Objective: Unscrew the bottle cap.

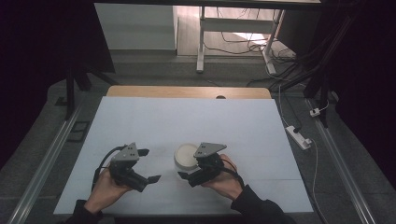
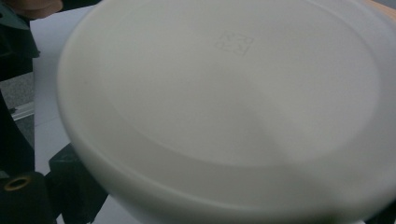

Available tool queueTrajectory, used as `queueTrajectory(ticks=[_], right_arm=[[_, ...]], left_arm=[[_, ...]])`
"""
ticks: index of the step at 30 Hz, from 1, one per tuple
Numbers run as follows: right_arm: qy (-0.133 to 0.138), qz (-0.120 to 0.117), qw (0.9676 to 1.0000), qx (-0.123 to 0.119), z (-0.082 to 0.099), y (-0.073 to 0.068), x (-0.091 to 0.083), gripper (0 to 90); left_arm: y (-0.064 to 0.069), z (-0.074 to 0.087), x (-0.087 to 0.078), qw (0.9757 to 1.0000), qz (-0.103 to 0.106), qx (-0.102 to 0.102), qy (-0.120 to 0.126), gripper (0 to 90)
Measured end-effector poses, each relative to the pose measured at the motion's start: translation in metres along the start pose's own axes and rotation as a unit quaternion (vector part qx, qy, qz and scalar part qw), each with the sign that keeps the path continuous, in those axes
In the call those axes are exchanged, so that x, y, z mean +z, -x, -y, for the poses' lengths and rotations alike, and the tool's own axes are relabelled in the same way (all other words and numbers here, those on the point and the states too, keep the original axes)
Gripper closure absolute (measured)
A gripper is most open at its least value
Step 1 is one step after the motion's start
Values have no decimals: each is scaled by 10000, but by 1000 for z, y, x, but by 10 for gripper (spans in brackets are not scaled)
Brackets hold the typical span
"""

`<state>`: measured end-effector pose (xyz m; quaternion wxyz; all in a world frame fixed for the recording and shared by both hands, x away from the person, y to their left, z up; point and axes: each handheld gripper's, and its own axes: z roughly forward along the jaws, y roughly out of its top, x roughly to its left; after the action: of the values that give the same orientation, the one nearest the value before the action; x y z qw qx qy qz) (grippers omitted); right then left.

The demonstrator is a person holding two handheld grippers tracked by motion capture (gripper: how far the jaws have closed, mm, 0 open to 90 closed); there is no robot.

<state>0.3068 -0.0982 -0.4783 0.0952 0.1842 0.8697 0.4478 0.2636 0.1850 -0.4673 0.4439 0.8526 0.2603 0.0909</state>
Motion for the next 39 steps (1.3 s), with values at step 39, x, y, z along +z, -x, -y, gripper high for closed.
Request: queueTrajectory(ticks=[39], right_arm=[[-13, -599, 9975, -388, -4, -18, 6, 64]], left_arm=[[-5, -70, 55, 9693, 1912, 1544, -49, 77]])
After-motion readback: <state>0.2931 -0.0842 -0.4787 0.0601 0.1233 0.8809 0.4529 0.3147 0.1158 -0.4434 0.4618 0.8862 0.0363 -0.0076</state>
